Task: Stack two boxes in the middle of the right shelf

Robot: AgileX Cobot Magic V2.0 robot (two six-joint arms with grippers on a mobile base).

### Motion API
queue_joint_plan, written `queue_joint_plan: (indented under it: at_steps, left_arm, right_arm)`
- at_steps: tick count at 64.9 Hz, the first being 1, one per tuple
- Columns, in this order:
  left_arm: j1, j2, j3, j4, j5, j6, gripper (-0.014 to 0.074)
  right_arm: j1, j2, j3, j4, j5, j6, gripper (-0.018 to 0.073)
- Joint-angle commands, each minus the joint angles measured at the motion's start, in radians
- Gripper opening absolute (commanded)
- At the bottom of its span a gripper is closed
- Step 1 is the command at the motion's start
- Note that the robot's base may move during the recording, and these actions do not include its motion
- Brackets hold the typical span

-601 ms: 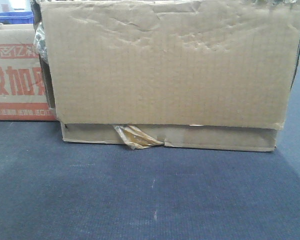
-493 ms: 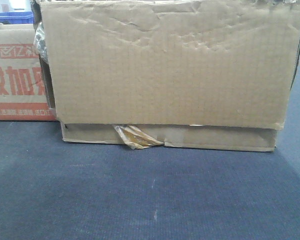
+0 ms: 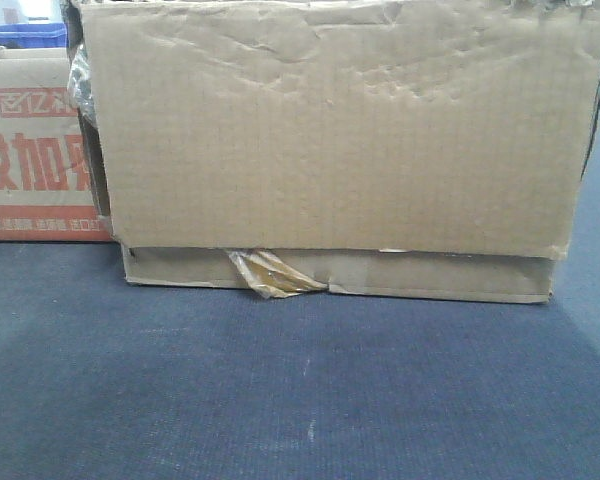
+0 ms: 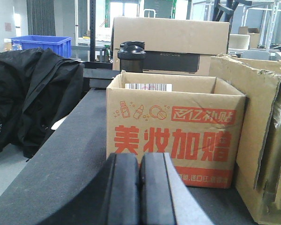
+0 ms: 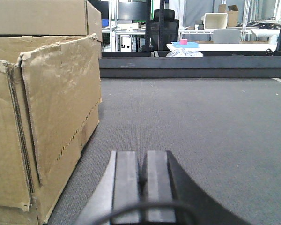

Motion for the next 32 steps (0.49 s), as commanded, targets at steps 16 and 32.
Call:
queue_joint_plan:
  at_steps: [16, 32]
  left_arm:
    - [-0.005, -0.006, -0.002, 0.0, -0.028, 0.001, -0.0111]
    - [-0.005, -0.006, -0.004, 0.0, -0.186, 0.001, -0.0111]
  right_arm:
    - [-0.003, -0.004, 0.0, -0.007, -0.074, 0.001, -0.0162]
    - [-0.003, -0.004, -0.006, -0.007, -0.151, 0.001, -0.0162]
